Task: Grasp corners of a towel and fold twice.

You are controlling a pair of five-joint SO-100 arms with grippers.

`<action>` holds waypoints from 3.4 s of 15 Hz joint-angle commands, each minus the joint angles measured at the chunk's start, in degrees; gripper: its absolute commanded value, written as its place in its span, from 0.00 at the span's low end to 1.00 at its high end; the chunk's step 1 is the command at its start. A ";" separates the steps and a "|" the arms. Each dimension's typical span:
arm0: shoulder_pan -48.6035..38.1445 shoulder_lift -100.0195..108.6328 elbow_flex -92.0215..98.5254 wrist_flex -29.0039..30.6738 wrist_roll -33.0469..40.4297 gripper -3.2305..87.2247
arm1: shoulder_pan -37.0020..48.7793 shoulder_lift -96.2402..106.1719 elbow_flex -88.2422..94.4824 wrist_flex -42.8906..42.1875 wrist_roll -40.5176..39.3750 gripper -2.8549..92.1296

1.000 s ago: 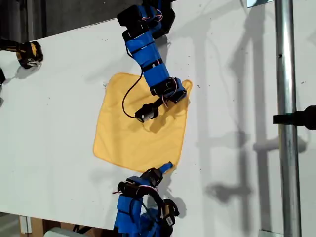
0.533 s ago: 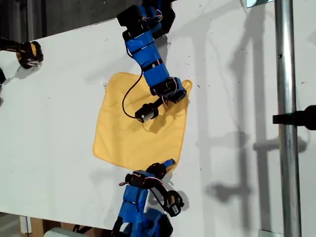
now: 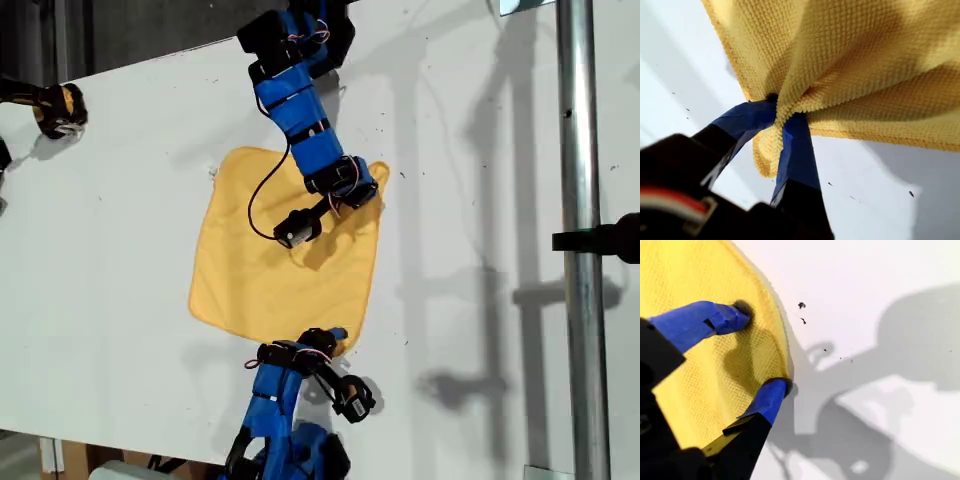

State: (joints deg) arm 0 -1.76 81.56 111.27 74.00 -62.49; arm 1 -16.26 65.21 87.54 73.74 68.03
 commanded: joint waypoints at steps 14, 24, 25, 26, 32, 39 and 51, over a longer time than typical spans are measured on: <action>5.89 21.27 -1.41 2.11 -2.29 0.03 | -1.67 13.36 -2.20 6.06 -1.23 0.03; 16.88 24.17 -12.92 5.89 -2.72 0.03 | -10.37 12.48 -18.02 9.93 -4.57 0.03; 15.12 25.75 -12.04 5.89 -2.55 0.03 | -8.70 14.41 -16.96 11.07 -4.57 0.03; 12.66 27.16 -11.16 6.15 -1.41 0.03 | -6.15 16.70 -15.56 12.83 -4.31 0.03; -9.76 29.53 -4.92 4.13 12.57 0.03 | 15.64 38.32 5.27 16.08 -7.65 0.03; -30.41 20.57 -12.57 0.70 29.71 0.03 | 34.63 41.13 10.02 14.06 -20.13 0.03; -46.58 -2.46 -54.32 8.26 45.79 0.03 | 61.70 45.35 3.43 11.69 -42.63 0.03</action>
State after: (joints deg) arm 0 -45.97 78.57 62.23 80.95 -17.14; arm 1 42.89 107.49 95.19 86.13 27.60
